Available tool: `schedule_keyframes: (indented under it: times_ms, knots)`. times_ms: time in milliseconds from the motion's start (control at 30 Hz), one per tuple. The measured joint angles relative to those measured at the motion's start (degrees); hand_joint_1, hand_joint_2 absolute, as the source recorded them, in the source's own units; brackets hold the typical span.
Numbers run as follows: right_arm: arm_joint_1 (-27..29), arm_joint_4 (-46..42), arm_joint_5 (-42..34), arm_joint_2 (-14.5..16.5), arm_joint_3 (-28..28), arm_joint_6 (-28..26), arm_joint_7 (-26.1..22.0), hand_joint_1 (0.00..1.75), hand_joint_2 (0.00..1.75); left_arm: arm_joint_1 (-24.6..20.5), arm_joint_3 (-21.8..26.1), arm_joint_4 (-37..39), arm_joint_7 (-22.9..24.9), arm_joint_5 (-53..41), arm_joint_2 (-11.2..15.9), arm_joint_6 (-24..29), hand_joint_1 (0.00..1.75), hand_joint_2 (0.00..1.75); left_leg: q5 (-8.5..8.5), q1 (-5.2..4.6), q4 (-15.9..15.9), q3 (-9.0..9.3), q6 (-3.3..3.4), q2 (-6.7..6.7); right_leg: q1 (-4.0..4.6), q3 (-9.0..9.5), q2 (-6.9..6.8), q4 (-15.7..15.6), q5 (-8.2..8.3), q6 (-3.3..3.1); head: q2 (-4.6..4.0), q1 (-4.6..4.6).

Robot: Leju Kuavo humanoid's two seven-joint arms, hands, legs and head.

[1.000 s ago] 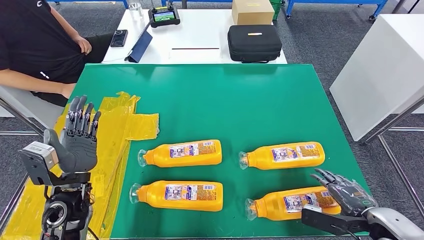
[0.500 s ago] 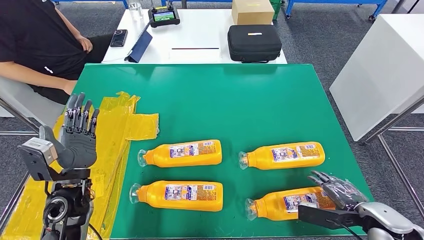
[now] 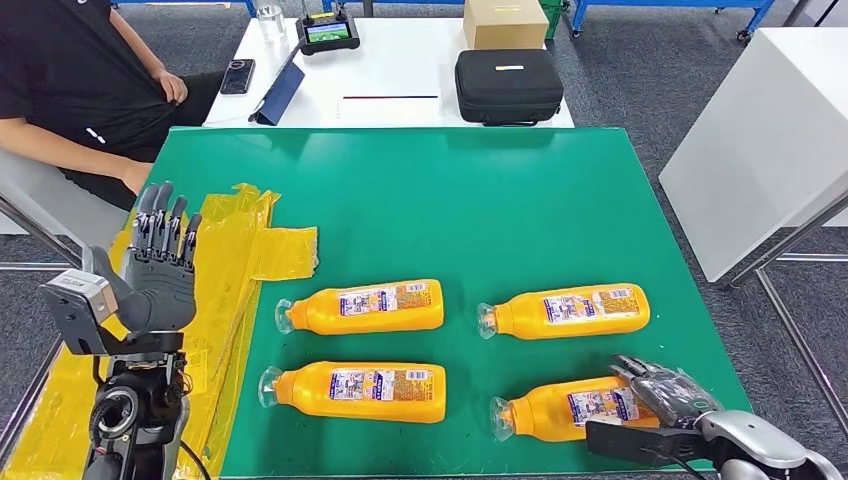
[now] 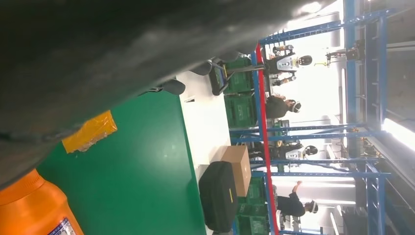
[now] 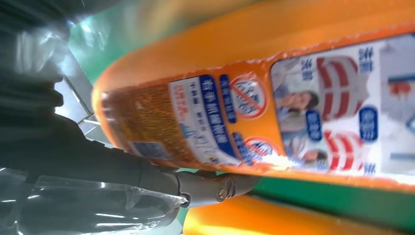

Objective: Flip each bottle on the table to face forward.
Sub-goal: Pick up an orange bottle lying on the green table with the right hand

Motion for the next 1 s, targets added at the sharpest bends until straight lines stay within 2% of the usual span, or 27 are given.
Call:
schedule_keyframes:
  times_ms: [33, 133, 167, 200, 533, 900, 1000]
  knots:
    - [0.1, 0.1, 0.2, 0.0, 0.4, -0.1, 0.1, 0.07, 1.75, -0.1, 0.0, 0.1, 0.0, 0.0, 0.0, 0.0, 0.00, 0.00, 0.00, 0.00, 0.0, 0.00, 0.00, 0.00, 0.00, 0.00, 0.00, 0.0, 0.00, 0.00, 0.00, -0.01]
    - [0.3, 0.5, 0.5, -0.2, 1.4, -0.1, 0.3, 1.32, 1.75, -0.4, 0.0, 0.5, 0.0, 0.0, 0.0, -0.1, 0.00, 0.00, 0.00, 0.00, 0.0, 0.00, 0.00, 0.00, 0.00, 0.00, 0.00, 0.0, 0.00, 0.00, 0.00, -0.01]
    - [0.3, 0.6, 0.7, -0.3, 1.7, -0.1, 0.4, 1.69, 1.75, -0.5, 0.0, 0.6, 0.0, 0.0, 0.0, -0.1, 0.00, 0.00, 0.00, 0.00, 0.0, 0.00, 0.00, 0.00, 0.00, 0.00, 0.00, 0.0, 0.00, 0.00, 0.00, -0.01]
    - [0.3, 0.7, 1.0, -0.6, 2.0, -0.1, 0.6, 1.74, 1.75, -0.7, 0.0, 0.7, 0.0, 0.0, 0.0, -0.1, 0.00, 0.00, 0.00, 0.00, 0.0, 0.00, 0.00, 0.00, 0.00, 0.00, 0.00, 0.0, 0.00, 0.00, 0.00, -0.01]
    - [0.8, 0.5, 2.1, -4.2, 4.9, -0.6, 3.8, 1.75, 1.75, -0.9, 0.3, 1.3, -0.5, 0.7, 0.0, 0.1, 0.00, 0.00, 0.00, -0.01, 0.0, 0.04, 0.00, -0.05, 0.00, 0.06, -0.01, 0.0, 0.00, 0.00, 0.00, -0.01]
    - [4.3, -1.5, -3.0, -4.8, -0.7, -0.7, 3.6, 1.75, 1.75, -0.9, 1.3, 1.4, -0.6, 1.3, 0.0, 0.5, 0.00, 0.00, 0.00, -0.04, 0.0, 0.01, 0.01, -0.01, -0.02, 0.04, -0.01, 0.0, 0.00, 0.01, 0.00, -0.01]
    - [5.3, -2.6, -6.3, -4.8, -2.4, -0.9, 3.3, 1.75, 1.75, -0.7, 1.7, 1.3, -0.6, 1.6, 0.0, 0.7, 0.00, 0.00, 0.00, -0.04, 0.0, 0.00, 0.01, -0.02, -0.02, 0.04, -0.01, 0.0, 0.00, 0.01, 0.00, -0.01]
